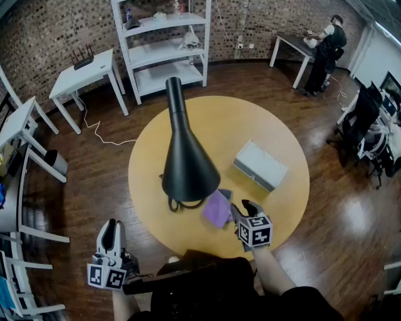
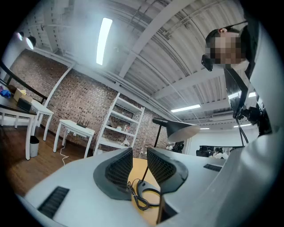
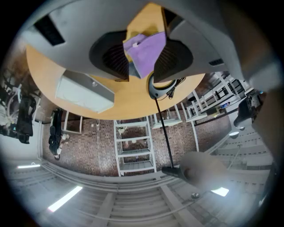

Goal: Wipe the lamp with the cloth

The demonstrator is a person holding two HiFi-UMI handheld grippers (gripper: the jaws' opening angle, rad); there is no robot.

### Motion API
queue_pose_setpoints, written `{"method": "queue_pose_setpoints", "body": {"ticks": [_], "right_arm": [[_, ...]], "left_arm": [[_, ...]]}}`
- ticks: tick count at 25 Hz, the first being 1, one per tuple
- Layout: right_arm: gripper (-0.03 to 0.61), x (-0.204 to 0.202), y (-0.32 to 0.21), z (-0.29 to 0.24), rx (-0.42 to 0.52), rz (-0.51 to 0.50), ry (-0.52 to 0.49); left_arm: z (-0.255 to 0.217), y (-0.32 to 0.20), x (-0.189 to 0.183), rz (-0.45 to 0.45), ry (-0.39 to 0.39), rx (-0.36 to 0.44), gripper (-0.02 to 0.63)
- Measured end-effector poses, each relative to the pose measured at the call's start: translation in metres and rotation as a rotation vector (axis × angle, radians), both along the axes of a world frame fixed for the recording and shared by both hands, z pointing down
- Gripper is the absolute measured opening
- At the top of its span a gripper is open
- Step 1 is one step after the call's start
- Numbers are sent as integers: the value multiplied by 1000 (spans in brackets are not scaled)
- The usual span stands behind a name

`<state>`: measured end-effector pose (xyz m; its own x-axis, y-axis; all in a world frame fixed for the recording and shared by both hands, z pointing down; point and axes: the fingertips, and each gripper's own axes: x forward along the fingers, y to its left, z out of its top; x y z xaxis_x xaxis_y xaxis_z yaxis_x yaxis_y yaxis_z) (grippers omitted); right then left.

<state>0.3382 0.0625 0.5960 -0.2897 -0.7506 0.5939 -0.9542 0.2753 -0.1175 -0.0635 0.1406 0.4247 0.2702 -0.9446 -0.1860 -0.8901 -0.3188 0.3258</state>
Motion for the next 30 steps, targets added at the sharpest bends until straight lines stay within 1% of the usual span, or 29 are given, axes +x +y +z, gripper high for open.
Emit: {"method": "queue_pose_setpoints", "body": {"ticks": [1, 3, 4, 5, 8, 11, 14, 16, 18, 19, 20, 21, 22, 24, 26, 28, 30], "right_arm": [[208, -7, -2, 15, -62, 11, -36], [344, -21, -5, 44, -175, 24, -86], [356, -27, -8, 56, -216, 27, -88], [356, -30, -12, 66, -245, 30, -69], [356, -32, -23, 91, -292, 43, 41], [356, -36, -32, 108, -335, 63, 81], [356, -38, -40, 118, -344, 83, 139], [356, -43, -36, 134, -380, 55, 164], [354, -57, -40, 135, -336, -11, 170], [339, -62, -41, 135, -318, -41, 175], [316, -62, -39, 139, -323, -63, 185], [248, -60, -34, 145, -341, -84, 203], [166, -58, -30, 149, -354, -107, 217], [132, -58, -23, 149, -350, -156, 224], [123, -57, -18, 141, -320, -185, 206], [121, -52, -19, 124, -252, -190, 169], [118, -43, -26, 95, -157, -180, 116]], "left_arm": [[1, -1, -1, -10, -12, 3, 87], [1, -3, -2, -21, -27, 4, 87], [1, -3, -1, -20, -26, 3, 87], [1, -4, 0, -15, -23, 3, 87], [-1, -6, 5, -6, -23, -2, 87], [-2, -6, 6, -8, -27, -12, 87], [-3, -1, -3, -29, -22, -13, 87], [0, 3, -10, -51, -21, -23, 87], [5, 6, -17, -69, -16, -36, 87], [7, 8, -20, -76, -12, -42, 87], [10, 9, -22, -82, -6, -47, 87], [13, 9, -24, -85, 0, -51, 87], [15, 9, -25, -86, 6, -55, 87], [18, 8, -24, -79, 14, -62, 87], [18, 4, -20, -64, 13, -64, 87], [18, -2, -14, -41, 11, -62, 87], [17, -8, -5, -9, 14, -65, 87]]}}
